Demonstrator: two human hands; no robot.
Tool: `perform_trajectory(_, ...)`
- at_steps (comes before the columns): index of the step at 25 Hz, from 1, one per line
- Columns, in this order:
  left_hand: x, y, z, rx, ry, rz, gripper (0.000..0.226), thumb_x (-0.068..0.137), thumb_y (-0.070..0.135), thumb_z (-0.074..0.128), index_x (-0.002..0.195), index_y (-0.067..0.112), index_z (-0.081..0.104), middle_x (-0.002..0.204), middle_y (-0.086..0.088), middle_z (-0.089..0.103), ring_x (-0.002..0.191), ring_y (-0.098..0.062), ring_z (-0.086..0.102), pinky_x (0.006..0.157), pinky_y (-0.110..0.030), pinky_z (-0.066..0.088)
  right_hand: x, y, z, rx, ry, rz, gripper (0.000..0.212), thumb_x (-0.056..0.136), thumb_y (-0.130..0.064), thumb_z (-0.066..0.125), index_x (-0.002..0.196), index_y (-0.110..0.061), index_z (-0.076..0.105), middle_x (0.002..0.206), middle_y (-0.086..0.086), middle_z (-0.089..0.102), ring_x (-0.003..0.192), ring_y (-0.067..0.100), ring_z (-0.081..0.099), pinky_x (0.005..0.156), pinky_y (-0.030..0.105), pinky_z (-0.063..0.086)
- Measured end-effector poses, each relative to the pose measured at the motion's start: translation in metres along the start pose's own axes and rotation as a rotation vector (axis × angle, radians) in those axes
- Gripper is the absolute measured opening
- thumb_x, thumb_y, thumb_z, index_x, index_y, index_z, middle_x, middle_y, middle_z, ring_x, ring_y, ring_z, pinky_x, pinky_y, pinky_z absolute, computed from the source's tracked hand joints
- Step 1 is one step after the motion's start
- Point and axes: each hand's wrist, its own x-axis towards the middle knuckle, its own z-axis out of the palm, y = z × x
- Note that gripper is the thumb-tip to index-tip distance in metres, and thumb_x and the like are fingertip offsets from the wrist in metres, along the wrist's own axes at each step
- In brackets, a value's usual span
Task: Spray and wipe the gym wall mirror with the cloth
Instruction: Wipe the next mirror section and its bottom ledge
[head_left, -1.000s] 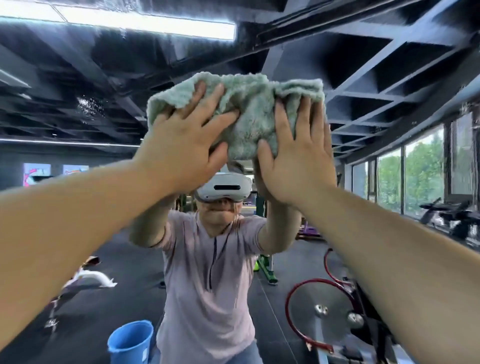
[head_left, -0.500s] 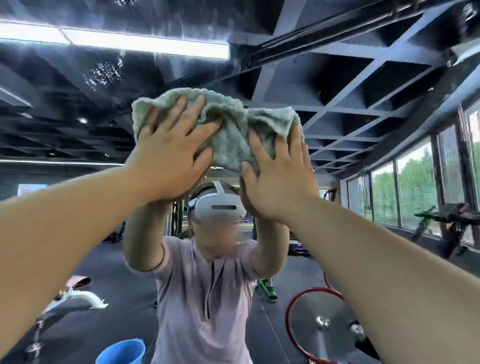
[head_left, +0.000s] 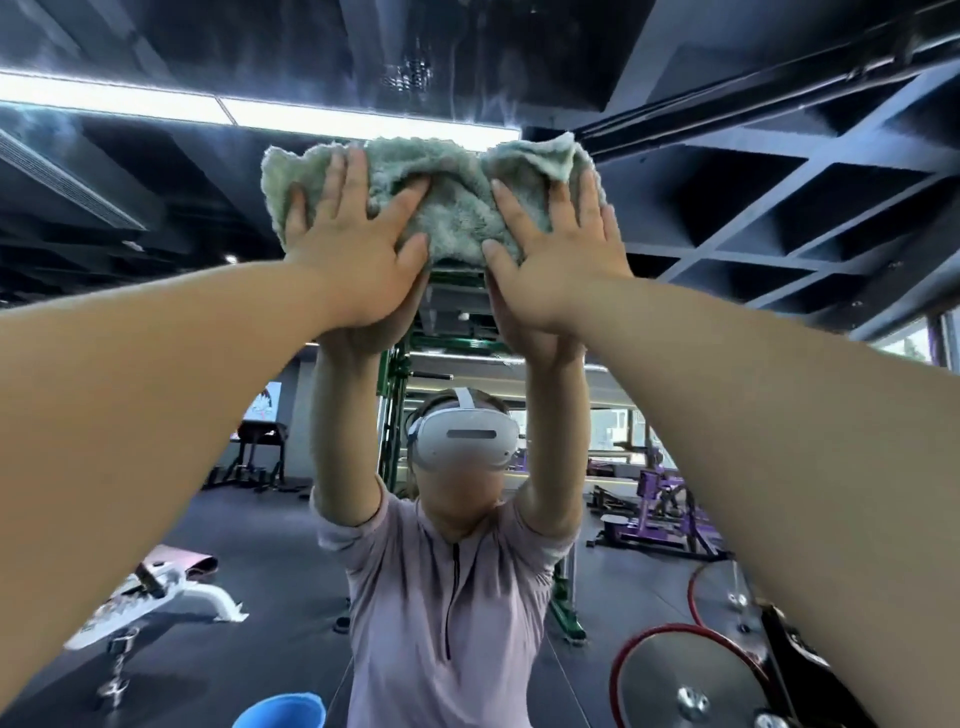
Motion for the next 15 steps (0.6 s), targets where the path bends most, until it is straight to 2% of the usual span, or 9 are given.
perform_trajectory(5, -0.051, 0.019, 0.015, 0.005, -0.041, 0.14, 0.057, 0.098, 0.05, 0.023, 0.151, 0.045, 0.003, 0.159, -0.006, -0.023, 0.147, -0.019, -0.02, 0.116, -0.049, -0.011, -0.075, 0.011, 0.031, 0.023, 0.009, 0.002, 0.063, 0.099, -0.054, 0.011, 0.152, -0.032, -0.015, 0.159, 0.006, -0.024, 0.144, 0.026, -0.029, 0.119, 0.042, -0.011)
perform_trajectory(9, -0.121, 0.036, 0.041, 0.013, -0.051, 0.194, 0.056, 0.096, 0.053, 0.014, 0.151, 0.045, 0.004, 0.159, -0.004, -0.024, 0.147, -0.017, -0.02, 0.116, -0.048, -0.011, -0.15, 0.017, 0.056, 0.008, -0.09, 0.024, 0.064, 0.099, -0.054, 0.01, 0.152, -0.029, -0.016, 0.159, 0.005, -0.023, 0.143, 0.023, -0.03, 0.119, 0.04, -0.013)
perform_trajectory(13, -0.135, 0.037, 0.049, 0.022, -0.006, 0.188, 0.06, 0.093, 0.053, 0.013, 0.152, 0.042, 0.01, 0.161, -0.007, -0.017, 0.148, -0.019, -0.015, 0.117, -0.05, -0.007, -0.157, 0.02, 0.054, 0.014, -0.128, 0.024, 0.064, 0.1, -0.053, 0.012, 0.152, -0.028, -0.017, 0.159, 0.004, -0.024, 0.143, 0.021, -0.03, 0.119, 0.038, -0.013)
perform_trajectory(15, -0.121, 0.033, 0.042, 0.069, 0.002, 0.21, 0.06, 0.093, 0.055, 0.011, 0.152, 0.043, 0.007, 0.161, -0.01, -0.016, 0.148, -0.021, -0.014, 0.118, -0.05, -0.006, -0.143, 0.021, 0.047, 0.003, -0.114, 0.029, 0.065, 0.1, -0.053, 0.013, 0.151, -0.029, -0.017, 0.159, 0.005, -0.023, 0.144, 0.023, -0.028, 0.119, 0.039, -0.011)
